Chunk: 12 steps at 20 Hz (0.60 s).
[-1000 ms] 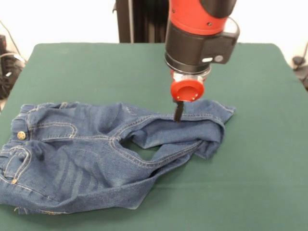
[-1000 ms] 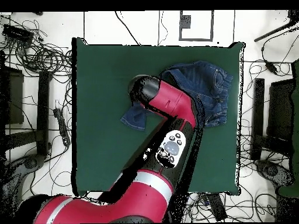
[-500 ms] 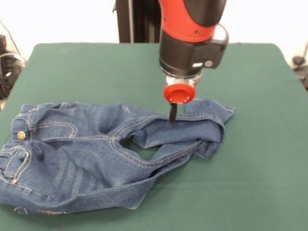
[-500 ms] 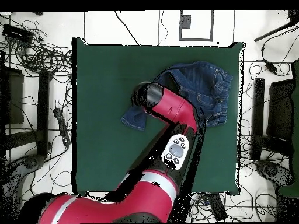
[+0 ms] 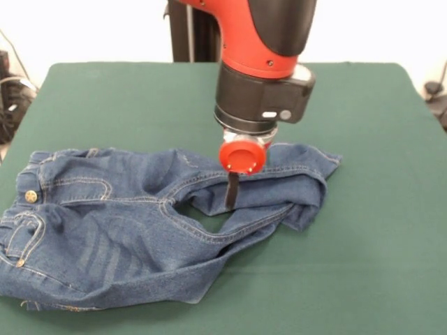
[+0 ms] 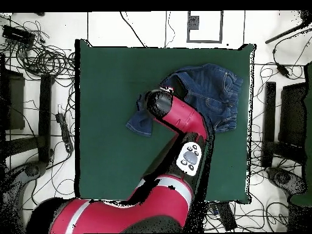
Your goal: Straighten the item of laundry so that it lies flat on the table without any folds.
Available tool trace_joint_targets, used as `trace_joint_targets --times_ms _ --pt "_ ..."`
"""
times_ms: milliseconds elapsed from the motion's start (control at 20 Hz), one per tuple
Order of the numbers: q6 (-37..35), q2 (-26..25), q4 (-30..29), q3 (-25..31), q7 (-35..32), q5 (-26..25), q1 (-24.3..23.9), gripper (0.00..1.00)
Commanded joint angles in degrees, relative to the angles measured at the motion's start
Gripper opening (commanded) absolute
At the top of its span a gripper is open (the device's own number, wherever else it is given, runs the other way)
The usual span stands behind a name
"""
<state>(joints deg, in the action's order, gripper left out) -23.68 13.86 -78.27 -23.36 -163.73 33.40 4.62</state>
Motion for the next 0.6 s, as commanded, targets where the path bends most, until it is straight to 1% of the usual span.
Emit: trace_joint_targets --times_ms 50,100,450,600 --pt "-3.53 -1.98 -3.40 6.90 -11.67 2.91 2.59 1.00" --pt "-4.98 -2.37 -2.72 6.17 -12.28 2.89 2.87 0.00" --pt "-10.29 -2.56 -1.59 5.42 -12.59 2.36 2.51 0.00" --pt "-14.88 -1.89 -1.51 4.98 -13.40 1.96 2.71 0.00"
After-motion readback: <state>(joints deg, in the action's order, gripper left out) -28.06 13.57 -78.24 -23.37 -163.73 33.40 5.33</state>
